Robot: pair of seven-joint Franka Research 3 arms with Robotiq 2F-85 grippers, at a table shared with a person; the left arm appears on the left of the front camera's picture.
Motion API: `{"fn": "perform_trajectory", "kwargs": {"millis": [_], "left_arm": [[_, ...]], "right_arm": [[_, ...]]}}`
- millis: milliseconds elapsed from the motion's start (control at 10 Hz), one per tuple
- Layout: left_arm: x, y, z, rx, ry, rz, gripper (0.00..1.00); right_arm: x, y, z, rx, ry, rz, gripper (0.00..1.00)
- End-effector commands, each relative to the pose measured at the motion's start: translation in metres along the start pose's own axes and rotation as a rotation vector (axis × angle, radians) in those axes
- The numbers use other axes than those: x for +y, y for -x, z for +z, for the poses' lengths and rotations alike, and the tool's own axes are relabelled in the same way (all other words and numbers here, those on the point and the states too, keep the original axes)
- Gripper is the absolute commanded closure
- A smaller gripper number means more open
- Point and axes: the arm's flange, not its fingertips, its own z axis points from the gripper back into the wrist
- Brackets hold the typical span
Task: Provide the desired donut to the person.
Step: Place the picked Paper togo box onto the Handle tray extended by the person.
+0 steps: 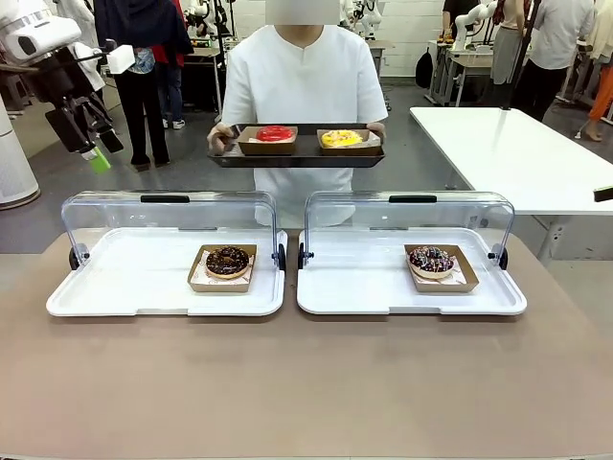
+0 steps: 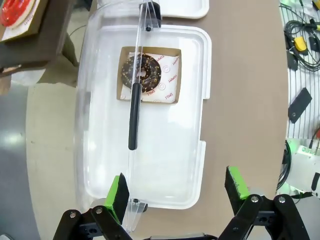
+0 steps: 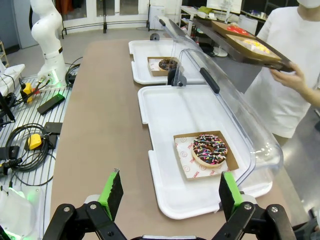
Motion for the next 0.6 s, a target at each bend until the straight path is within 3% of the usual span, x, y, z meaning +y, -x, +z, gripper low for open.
{"fn": "perform_trajectory", "kwargs": {"millis": [0,500], "left_arm": [[0.0,-0.0051,0.0022,0.001,0.008,-0.007,0.0],[-0.0009,-0.0038,-0.001,0.0,0.003,-0.007,0.0]], "right_arm": [[0.0006,-0.0015,-0.0002,-0.007,-0.004,-0.019,0.0],[0.0006,-0.0015,-0.0002,-0.007,-0.004,-0.019,0.0]]}}
